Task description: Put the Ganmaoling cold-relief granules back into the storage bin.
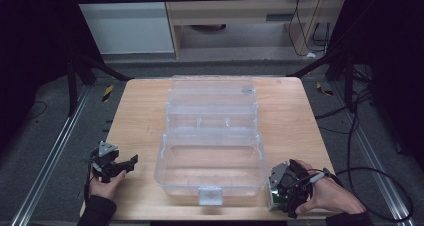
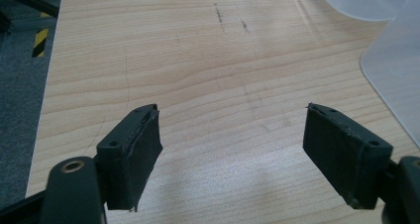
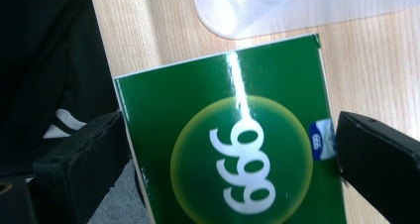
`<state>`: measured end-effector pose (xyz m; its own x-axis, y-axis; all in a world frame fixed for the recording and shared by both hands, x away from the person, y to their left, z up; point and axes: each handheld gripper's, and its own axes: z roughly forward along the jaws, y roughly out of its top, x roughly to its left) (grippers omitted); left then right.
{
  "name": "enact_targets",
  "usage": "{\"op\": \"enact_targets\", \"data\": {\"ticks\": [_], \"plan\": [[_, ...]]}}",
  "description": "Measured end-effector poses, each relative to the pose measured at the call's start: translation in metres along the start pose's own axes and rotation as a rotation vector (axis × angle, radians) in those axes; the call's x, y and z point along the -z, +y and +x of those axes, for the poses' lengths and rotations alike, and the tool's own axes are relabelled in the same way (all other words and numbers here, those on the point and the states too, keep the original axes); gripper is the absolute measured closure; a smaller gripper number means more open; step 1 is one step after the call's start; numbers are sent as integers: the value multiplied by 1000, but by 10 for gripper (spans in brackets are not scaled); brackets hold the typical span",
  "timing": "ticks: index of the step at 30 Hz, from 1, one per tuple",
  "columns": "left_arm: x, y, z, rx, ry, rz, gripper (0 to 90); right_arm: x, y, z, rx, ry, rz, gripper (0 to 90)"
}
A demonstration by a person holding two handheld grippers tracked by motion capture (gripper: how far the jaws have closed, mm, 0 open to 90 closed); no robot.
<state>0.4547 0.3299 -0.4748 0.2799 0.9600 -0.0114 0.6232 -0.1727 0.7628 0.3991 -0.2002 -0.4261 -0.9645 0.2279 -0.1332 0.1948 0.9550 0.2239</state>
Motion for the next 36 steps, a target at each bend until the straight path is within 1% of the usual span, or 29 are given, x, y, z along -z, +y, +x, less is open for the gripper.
{"op": "enact_targets", "data": {"ticks": [1,2,4,7,10,12,14,16,18,19,20,22,24,32,33,36], "plan": [[0,0,0,0,0,0,218,-1,0,0,1,1,-1,21],[0,0,0,0,0,1,218,-3,1,-1,11,2,5,24],[0,0,0,0,0,2,218,-6,2,-1,14,13,20,26],[0,0,1,-1,0,2,218,-9,3,-3,32,21,29,36],[0,0,0,-2,0,3,218,-12,4,-3,25,27,36,51],[0,0,0,-2,0,2,219,-14,2,-5,18,45,25,54],[0,0,1,-2,1,4,219,-16,-1,-6,12,45,29,62],[-1,0,1,-2,1,5,219,-18,-3,-5,18,40,35,75],[-1,0,0,-5,1,4,219,-19,-6,-5,15,46,16,85],[-1,0,0,-5,1,4,219,-19,-6,-5,15,46,16,85],[-1,0,0,-6,0,5,219,-18,-8,-6,5,47,5,103],[-1,0,0,-6,1,6,219,-17,-9,-7,3,44,2,124],[-1,0,0,-6,0,7,219,-15,-11,-6,-10,48,-2,143],[-1,0,-1,-5,-2,8,219,-10,-13,-6,-16,48,-8,159],[-1,0,0,-7,-2,10,219,-5,-13,-6,-30,46,-15,159],[-2,0,-1,-7,-3,11,219,4,-15,-5,-35,34,-39,159]]}}
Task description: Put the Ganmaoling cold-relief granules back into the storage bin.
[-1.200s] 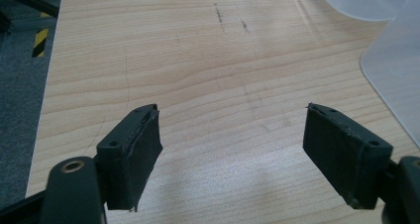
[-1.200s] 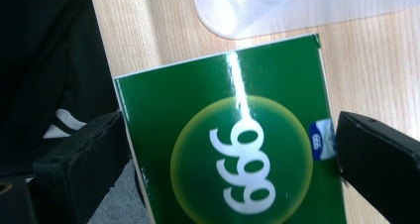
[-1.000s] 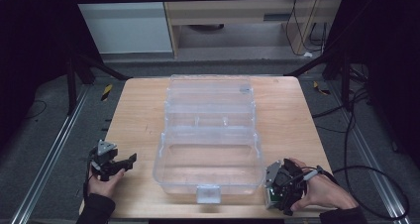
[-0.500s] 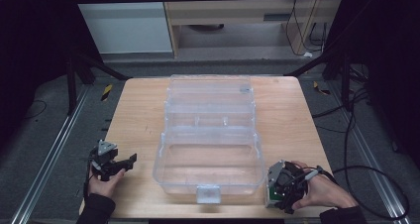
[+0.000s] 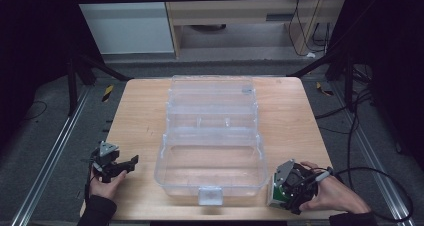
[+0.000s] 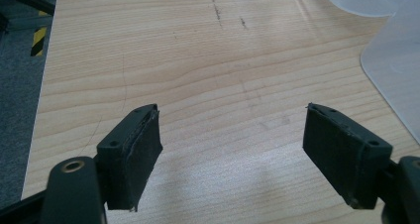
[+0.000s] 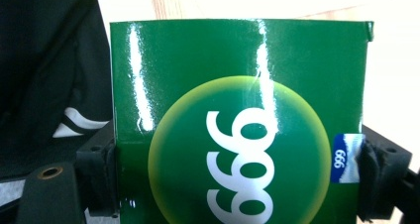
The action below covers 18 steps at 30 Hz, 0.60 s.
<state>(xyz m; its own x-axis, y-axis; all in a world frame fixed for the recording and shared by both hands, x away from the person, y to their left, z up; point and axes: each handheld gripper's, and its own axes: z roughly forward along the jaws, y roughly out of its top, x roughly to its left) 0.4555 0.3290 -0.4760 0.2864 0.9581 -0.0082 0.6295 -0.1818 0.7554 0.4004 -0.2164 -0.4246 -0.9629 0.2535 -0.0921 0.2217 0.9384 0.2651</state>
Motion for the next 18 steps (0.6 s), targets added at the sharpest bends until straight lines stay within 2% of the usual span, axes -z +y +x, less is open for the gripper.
{"op": "enact_targets", "data": {"ticks": [2,3,8,9,10,18], "plan": [[0,0,0,-1,0,1,219,4,-1,0,0,-1,-10,159],[0,0,0,-1,-1,1,219,13,-2,1,-6,-11,-34,159],[-1,0,0,-2,-1,5,219,34,-3,2,-33,-32,-74,159],[-1,0,0,-2,-1,5,219,34,-3,2,-33,-32,-74,159],[-1,0,0,-2,-1,5,219,42,-1,2,-34,-39,-85,158],[-1,0,0,-2,-1,8,218,74,7,-1,-16,-76,-129,158]]}}
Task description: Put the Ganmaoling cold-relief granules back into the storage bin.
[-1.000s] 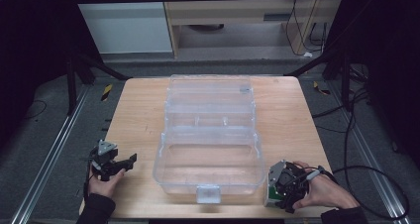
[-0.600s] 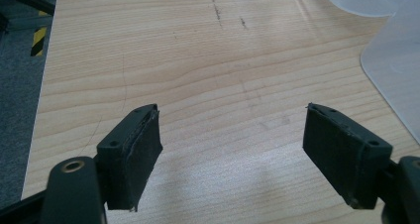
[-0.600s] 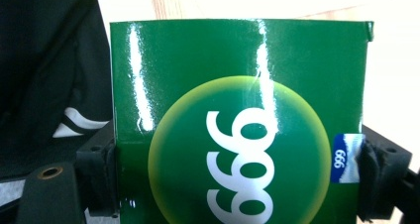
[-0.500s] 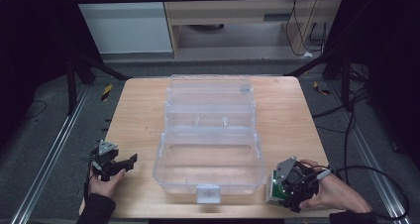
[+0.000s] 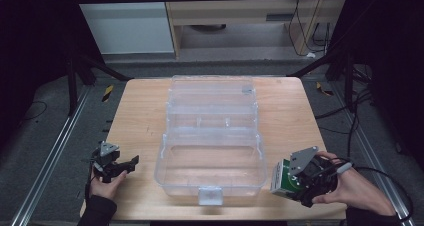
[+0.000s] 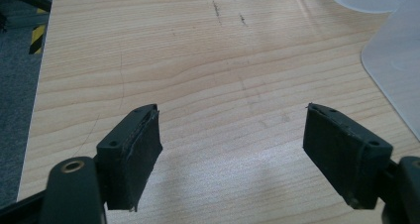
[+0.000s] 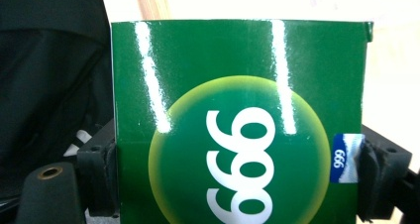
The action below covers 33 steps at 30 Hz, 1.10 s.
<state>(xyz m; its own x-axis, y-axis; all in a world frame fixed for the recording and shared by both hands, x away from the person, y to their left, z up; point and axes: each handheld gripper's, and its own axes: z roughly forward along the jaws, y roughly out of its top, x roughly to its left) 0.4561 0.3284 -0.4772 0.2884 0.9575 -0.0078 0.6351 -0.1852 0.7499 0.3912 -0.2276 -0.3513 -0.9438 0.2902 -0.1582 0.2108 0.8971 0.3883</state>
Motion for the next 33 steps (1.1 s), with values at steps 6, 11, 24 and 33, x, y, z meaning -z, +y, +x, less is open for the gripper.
{"op": "enact_targets", "data": {"ticks": [6,11,24,33], "plan": [[0,0,-1,-1,-1,0,218,17,20,-2,37,-14,-24,159],[0,0,0,-1,-3,0,218,27,38,-6,61,-52,-27,159],[0,0,0,-1,-5,-3,219,23,82,-24,42,-88,-71,159],[0,0,0,-3,-5,-3,219,3,102,-30,15,-70,-75,158]]}}
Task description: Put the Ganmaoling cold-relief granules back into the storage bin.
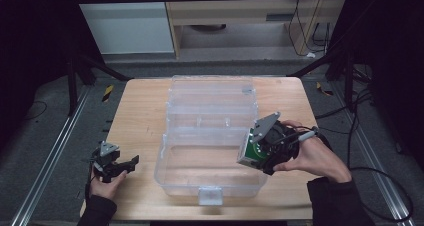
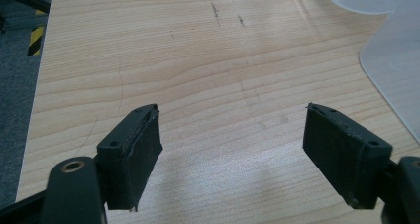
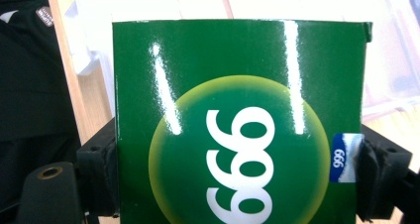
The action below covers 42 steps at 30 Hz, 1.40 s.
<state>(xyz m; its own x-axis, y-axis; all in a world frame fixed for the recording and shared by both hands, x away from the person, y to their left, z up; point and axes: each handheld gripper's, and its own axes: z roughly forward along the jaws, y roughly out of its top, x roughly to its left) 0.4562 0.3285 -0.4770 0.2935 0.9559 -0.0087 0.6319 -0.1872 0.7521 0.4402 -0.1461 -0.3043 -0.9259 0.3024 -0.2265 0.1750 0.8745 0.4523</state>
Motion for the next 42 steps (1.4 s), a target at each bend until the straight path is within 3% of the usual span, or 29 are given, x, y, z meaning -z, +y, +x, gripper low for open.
{"op": "enact_targets", "data": {"ticks": [10,18,25,38,41,42], "plan": [[0,0,0,-3,1,-1,220,-25,8,5,1,23,29,158],[0,0,0,-4,2,-2,220,-45,5,12,8,52,58,158],[0,0,0,-4,2,-2,221,-57,2,16,41,46,99,158],[1,0,0,-4,3,-4,222,-70,4,22,49,79,138,158],[1,0,1,-4,3,-3,222,-77,-2,19,22,103,124,158],[0,0,1,-3,3,-3,222,-81,-4,20,43,93,138,157]]}}
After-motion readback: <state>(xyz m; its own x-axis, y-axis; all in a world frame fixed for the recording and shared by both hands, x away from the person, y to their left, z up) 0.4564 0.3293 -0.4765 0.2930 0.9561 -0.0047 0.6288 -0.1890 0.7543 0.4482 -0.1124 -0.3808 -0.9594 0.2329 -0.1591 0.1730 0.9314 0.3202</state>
